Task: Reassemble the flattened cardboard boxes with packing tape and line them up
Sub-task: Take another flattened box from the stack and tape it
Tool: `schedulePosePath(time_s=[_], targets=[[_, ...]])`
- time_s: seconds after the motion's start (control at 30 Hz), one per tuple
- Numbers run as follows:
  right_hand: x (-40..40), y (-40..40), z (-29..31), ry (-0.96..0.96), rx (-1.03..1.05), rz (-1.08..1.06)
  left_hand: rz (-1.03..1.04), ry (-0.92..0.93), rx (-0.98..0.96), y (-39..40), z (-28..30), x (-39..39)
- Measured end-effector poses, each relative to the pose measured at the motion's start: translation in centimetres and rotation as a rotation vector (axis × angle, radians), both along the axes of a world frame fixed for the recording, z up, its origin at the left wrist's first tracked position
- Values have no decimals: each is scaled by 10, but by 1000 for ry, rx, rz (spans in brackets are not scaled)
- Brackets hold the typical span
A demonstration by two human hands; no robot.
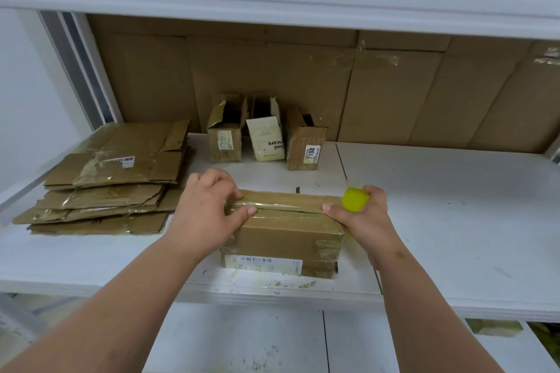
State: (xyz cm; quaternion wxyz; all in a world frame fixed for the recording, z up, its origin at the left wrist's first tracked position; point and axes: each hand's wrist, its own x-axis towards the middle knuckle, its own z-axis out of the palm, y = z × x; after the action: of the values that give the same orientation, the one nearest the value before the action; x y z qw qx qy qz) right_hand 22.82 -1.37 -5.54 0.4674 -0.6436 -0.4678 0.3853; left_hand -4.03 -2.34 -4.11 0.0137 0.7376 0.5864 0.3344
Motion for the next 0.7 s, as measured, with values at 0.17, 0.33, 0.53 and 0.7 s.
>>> schedulePosePath(time_s=[0.17, 0.33, 0.53, 0.7], targets=[[-6, 0, 5, -87, 18, -13, -145, 140, -71, 2, 3, 3], [-8, 0, 6, -99, -22, -47, -118, 131, -193, 8, 11, 3], [-8, -14, 14, -224, 151, -126, -8, 267, -168, 2, 18, 14], [-6, -32, 45, -210, 482, -254, -92, 198, -230, -2, 23, 24]])
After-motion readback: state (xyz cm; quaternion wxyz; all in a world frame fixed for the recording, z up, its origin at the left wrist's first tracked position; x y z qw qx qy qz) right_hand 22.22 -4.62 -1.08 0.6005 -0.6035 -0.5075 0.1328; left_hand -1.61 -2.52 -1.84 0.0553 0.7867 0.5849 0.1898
